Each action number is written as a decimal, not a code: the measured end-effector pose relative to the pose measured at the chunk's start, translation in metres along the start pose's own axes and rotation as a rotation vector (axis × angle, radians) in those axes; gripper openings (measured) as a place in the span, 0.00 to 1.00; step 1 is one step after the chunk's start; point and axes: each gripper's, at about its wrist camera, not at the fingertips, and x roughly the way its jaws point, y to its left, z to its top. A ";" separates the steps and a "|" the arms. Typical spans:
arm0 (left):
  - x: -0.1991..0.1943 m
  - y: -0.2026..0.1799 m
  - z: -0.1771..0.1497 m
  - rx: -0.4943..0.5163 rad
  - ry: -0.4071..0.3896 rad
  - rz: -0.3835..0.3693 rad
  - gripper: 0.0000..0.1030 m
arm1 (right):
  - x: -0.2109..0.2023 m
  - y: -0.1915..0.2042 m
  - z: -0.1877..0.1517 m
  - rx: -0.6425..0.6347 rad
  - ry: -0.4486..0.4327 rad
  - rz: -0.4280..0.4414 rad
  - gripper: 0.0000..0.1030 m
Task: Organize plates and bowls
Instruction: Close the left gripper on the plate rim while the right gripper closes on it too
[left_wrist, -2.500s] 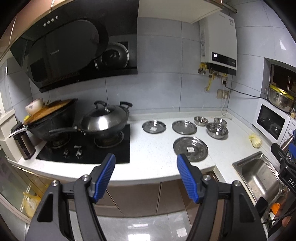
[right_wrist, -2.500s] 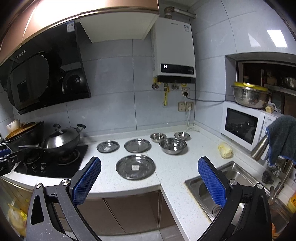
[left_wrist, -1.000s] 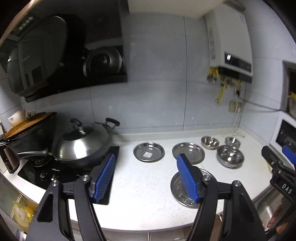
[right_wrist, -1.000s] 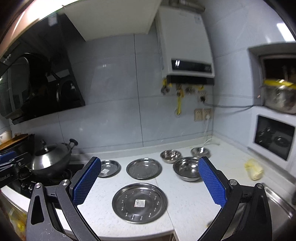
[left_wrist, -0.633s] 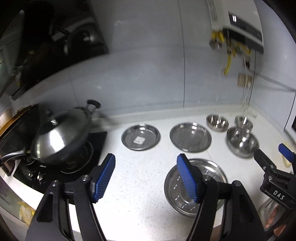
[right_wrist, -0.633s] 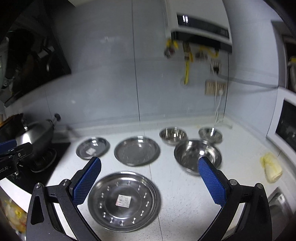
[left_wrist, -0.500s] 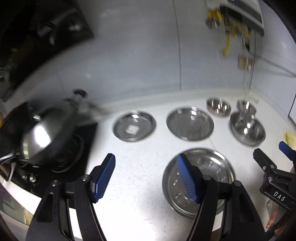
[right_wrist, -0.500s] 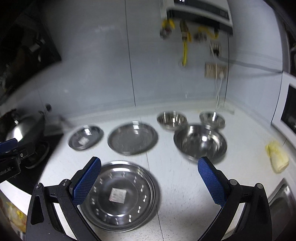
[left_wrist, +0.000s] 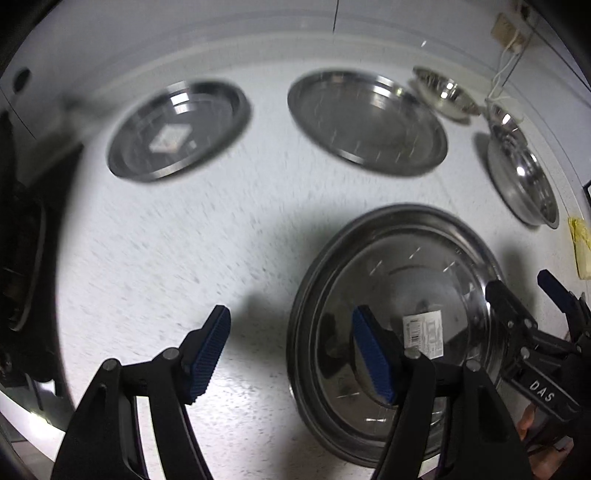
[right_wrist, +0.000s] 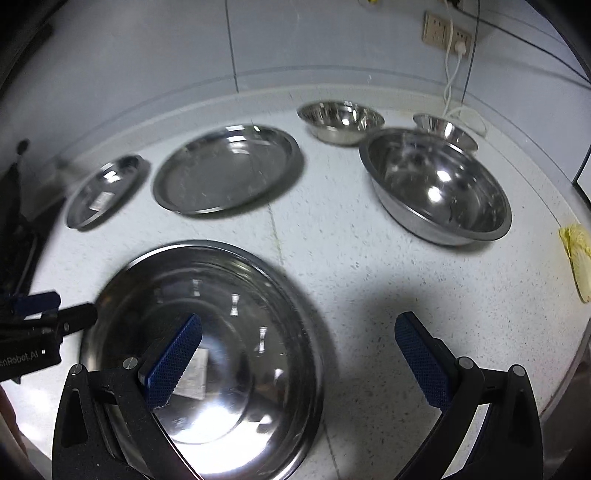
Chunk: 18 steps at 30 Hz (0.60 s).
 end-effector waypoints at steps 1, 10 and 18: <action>0.005 0.000 0.001 -0.003 0.020 -0.011 0.65 | 0.003 0.000 0.002 -0.010 0.021 -0.012 0.95; 0.020 0.001 0.005 -0.024 0.116 -0.031 0.15 | 0.028 0.004 0.009 -0.064 0.194 0.032 0.24; 0.005 0.028 0.009 -0.100 0.144 -0.083 0.12 | 0.019 0.011 0.016 -0.087 0.247 0.070 0.16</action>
